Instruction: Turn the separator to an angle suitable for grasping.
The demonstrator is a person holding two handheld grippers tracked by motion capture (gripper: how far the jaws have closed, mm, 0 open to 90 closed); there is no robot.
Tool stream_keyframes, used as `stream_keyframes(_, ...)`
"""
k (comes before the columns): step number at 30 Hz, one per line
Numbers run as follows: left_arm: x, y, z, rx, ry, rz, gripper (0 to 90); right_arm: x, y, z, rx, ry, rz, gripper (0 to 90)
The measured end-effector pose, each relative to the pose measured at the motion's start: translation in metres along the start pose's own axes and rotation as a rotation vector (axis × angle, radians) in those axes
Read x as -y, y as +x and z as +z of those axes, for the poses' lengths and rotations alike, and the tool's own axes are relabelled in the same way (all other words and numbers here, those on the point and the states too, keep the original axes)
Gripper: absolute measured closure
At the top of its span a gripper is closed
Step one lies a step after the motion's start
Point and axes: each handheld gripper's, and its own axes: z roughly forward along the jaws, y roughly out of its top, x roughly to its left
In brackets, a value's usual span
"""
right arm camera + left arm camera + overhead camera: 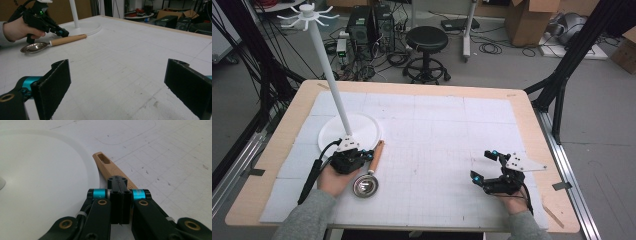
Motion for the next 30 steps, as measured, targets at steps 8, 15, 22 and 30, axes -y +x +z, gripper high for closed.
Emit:
stream_keyframes(8, -0.0011, 0.0020, 0.0034, -0.008, 0.032, -0.021, 89.7, 0.0003, 0.0001, 0.0008, 0.000, 0.004, 0.002, 6.1)
stream_keyframes(15, -0.0020, 0.0036, 0.0063, -0.009, 0.054, -0.039, 89.7, 0.0005, -0.0002, 0.0017, 0.000, 0.006, -0.003, 6.0)
stream_keyframes(22, -0.0029, 0.0051, 0.0080, 0.001, 0.056, -0.051, 89.7, 0.0007, -0.0002, 0.0021, -0.004, 0.009, 0.003, 6.0)
stream_keyframes(30, -0.0037, 0.0048, 0.0093, 0.017, 0.058, -0.051, 89.7, 0.0008, -0.0005, 0.0025, -0.003, 0.011, 0.003, 6.1)
